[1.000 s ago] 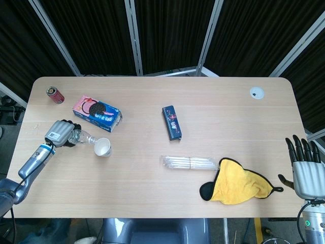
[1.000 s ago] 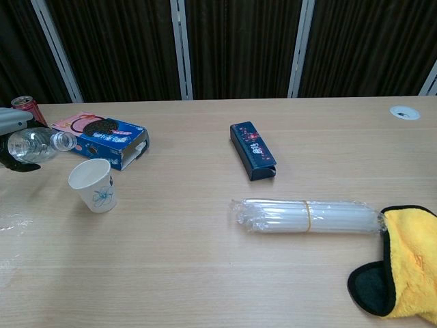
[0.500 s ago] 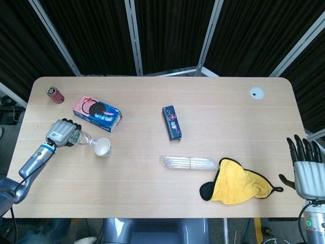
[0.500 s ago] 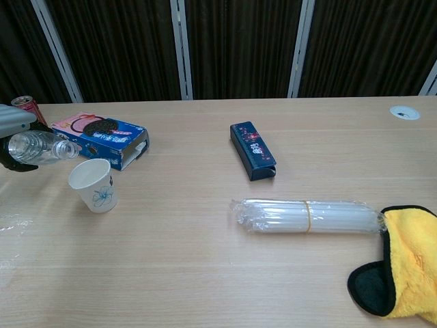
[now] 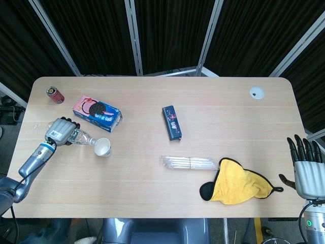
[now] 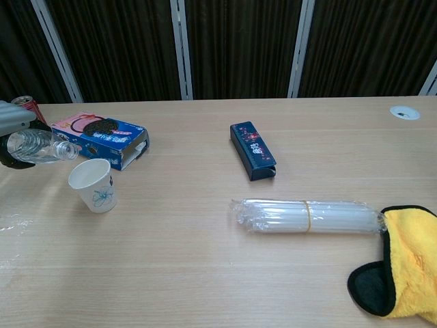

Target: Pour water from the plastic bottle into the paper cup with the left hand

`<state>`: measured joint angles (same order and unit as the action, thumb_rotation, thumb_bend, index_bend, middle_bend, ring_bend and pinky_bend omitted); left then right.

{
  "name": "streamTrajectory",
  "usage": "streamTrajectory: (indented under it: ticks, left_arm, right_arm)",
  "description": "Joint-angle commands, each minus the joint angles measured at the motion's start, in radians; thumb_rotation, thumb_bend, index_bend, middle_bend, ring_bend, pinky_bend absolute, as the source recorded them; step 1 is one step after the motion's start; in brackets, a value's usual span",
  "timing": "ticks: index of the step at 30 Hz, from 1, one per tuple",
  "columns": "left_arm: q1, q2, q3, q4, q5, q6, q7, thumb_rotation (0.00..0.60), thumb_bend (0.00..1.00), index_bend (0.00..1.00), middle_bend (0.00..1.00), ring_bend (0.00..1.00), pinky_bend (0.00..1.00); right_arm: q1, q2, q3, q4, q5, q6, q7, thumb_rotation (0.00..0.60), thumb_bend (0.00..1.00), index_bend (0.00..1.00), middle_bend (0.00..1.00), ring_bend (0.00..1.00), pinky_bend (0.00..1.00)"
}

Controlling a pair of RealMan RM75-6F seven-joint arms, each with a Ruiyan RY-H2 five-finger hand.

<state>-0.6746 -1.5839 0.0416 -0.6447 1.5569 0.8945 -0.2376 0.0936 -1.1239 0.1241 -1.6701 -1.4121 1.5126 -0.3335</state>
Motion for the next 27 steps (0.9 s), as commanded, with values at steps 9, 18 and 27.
streamTrajectory:
  ticks: [9,18,27]
  left_arm:
    - [-0.007,0.023,-0.021,-0.056,-0.035,-0.026,0.139,0.600,0.46,0.62,0.51,0.38,0.38]
    - [-0.009,0.029,-0.029,-0.086,-0.046,-0.025,0.205,0.600,0.46,0.62,0.51,0.38,0.38]
    - [-0.009,0.036,-0.036,-0.110,-0.059,-0.023,0.259,0.600,0.46,0.62,0.51,0.38,0.38]
  right_arm:
    - [0.004,-0.004,0.000,0.002,0.006,-0.007,-0.007,0.600,0.00,0.00,0.00,0.00,0.00]
    - [0.006,-0.006,0.001,0.004,0.008,-0.008,-0.010,0.600,0.00,0.00,0.00,0.00,0.00]
    - [0.006,-0.006,0.000,0.004,0.009,-0.007,-0.011,0.600,0.00,0.00,0.00,0.00,0.00]
